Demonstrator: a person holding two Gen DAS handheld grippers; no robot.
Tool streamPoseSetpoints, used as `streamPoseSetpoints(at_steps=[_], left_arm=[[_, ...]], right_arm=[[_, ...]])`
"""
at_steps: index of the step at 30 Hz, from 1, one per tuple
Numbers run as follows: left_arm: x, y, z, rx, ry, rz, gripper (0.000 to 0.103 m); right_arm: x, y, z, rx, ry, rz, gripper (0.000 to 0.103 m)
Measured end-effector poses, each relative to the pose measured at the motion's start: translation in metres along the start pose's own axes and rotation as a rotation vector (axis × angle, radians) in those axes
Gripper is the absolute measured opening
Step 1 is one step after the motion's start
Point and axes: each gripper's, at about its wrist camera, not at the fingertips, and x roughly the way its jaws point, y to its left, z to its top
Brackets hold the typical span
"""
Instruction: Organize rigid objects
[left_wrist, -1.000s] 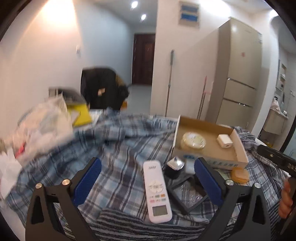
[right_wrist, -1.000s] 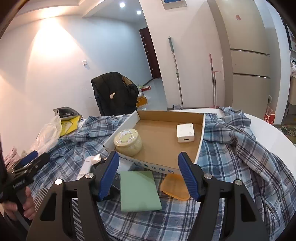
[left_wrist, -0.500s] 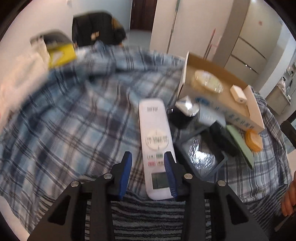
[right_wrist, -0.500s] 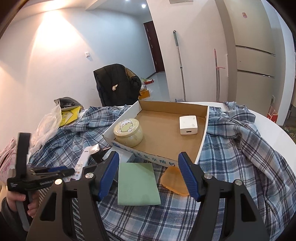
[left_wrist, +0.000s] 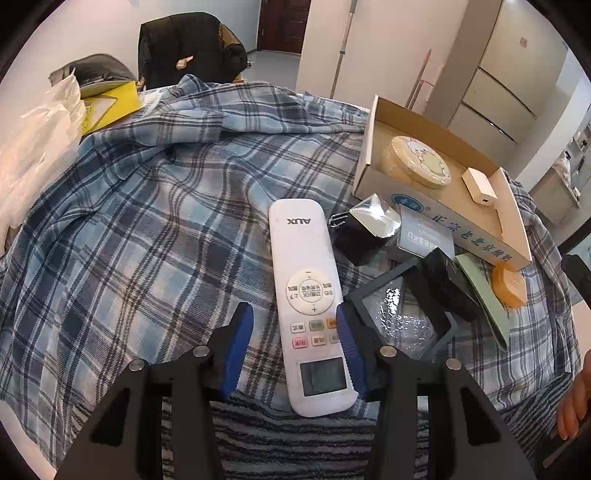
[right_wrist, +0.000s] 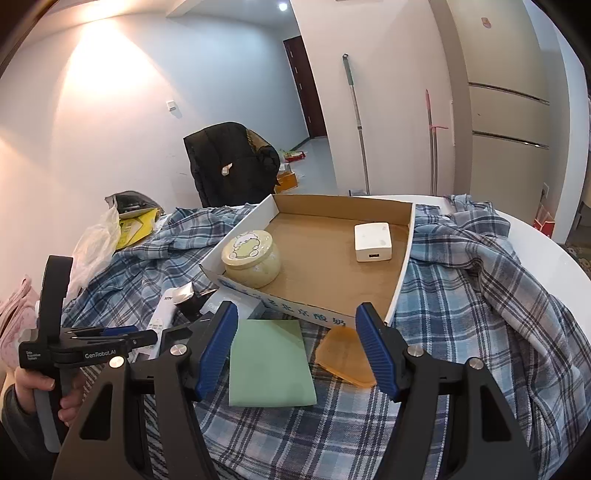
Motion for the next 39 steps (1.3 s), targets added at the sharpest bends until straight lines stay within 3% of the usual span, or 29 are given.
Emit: streamPoseSetpoints(at_steps=[18,22,31,35,39], left_arm=[[0.018,-0.008,0.008,-0.014,0.042,0.018,0.05],[0.017,-0.011,0.005,0.011,0.039,0.011,0.043],[0.012,-0.015,-0.006,0.063,0.061,0.058,0.044],[0.017,-0.018,-0.002,0.067,0.05,0.089,0.052],[0.017,-0.019,-0.004,0.079,0.021,0.088,0.048]], right_arm=[[0.006,-0.003,-0.001,-0.007,0.023,-0.014,0.065],[0.007,-0.003,-0.001,-0.01,0.028,-0.017,0.065],[0.007,-0.004,-0.001,-0.011,0.035,-0.012,0.065],[0.007,-0.005,-0.001,-0.006,0.035,-0.016,0.065],[0.005,-0.007,0.0,0.002,0.026,-0.019,0.065]])
